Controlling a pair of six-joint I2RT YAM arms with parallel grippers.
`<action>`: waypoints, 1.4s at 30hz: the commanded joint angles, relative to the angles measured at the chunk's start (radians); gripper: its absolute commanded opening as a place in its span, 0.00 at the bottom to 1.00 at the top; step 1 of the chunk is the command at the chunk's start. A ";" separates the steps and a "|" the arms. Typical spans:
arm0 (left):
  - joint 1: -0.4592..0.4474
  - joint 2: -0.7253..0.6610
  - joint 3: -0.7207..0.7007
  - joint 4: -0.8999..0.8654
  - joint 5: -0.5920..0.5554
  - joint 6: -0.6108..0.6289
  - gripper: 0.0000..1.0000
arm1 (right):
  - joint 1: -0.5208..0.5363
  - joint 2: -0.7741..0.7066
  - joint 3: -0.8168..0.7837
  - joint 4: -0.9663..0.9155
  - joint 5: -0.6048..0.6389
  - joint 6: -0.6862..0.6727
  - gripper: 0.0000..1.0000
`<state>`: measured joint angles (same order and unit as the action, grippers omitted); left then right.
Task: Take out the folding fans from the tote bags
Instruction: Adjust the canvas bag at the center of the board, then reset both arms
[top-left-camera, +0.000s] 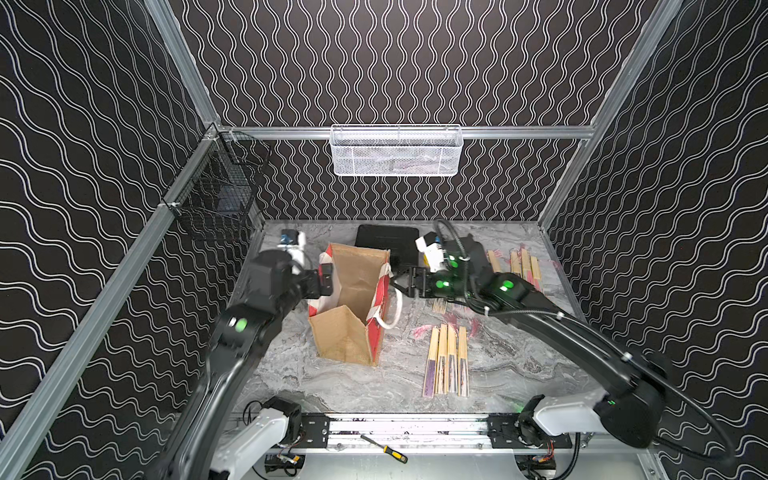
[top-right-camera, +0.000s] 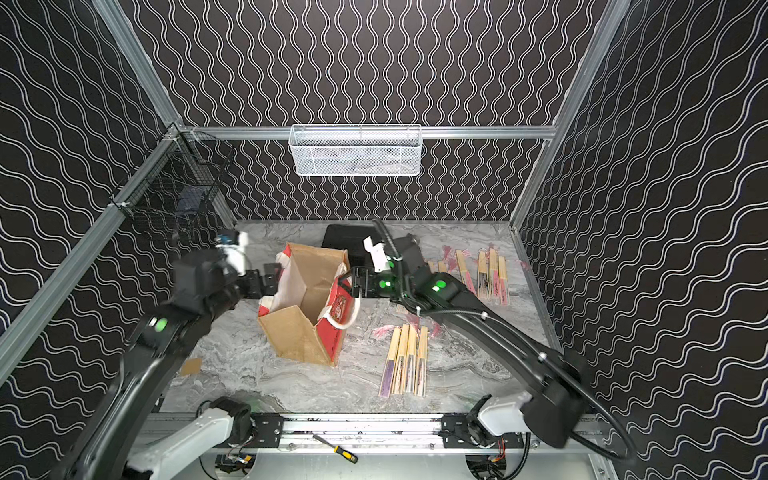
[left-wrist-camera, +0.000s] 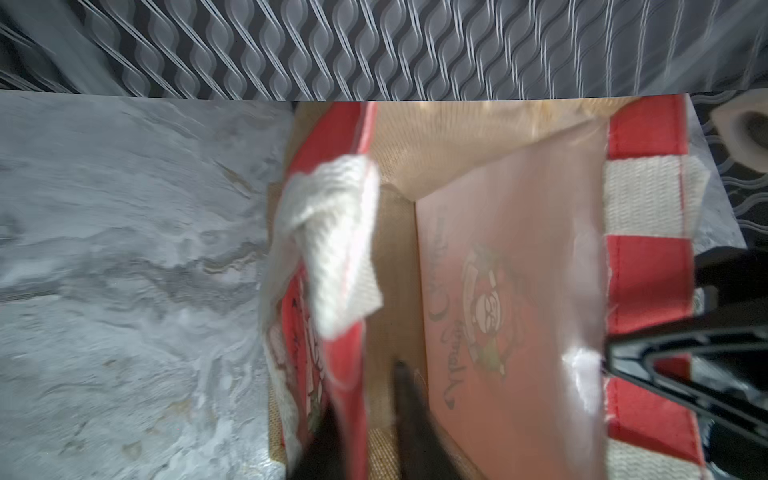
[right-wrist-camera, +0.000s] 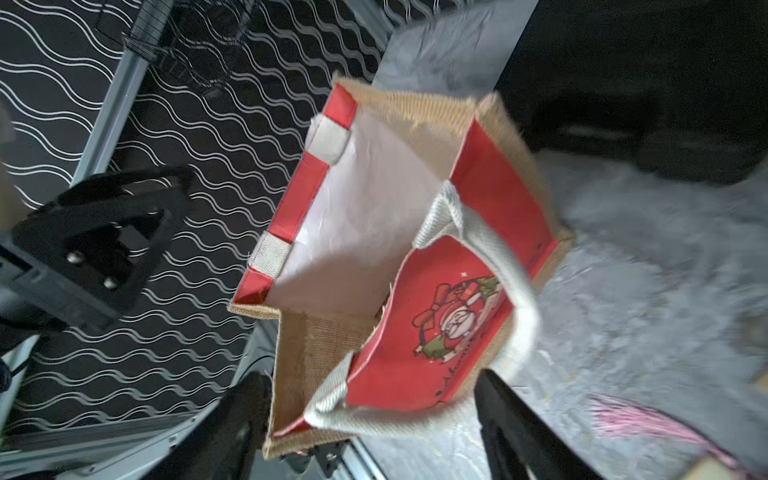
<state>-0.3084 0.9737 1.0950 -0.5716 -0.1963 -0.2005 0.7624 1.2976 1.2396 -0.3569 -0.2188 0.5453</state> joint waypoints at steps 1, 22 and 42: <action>0.001 -0.174 -0.213 0.390 -0.196 0.147 0.98 | -0.001 -0.141 -0.115 0.027 0.337 -0.175 0.86; 0.062 0.480 -0.892 1.746 -0.135 0.416 0.98 | -0.491 -0.103 -1.066 1.250 0.839 -0.473 0.97; 0.215 0.691 -0.726 1.609 0.054 0.282 0.99 | -0.785 0.259 -0.972 1.546 0.403 -0.523 0.91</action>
<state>-0.1116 1.6634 0.3466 1.0847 -0.1463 0.1246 0.0448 1.5360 0.2054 1.2942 0.3309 -0.0273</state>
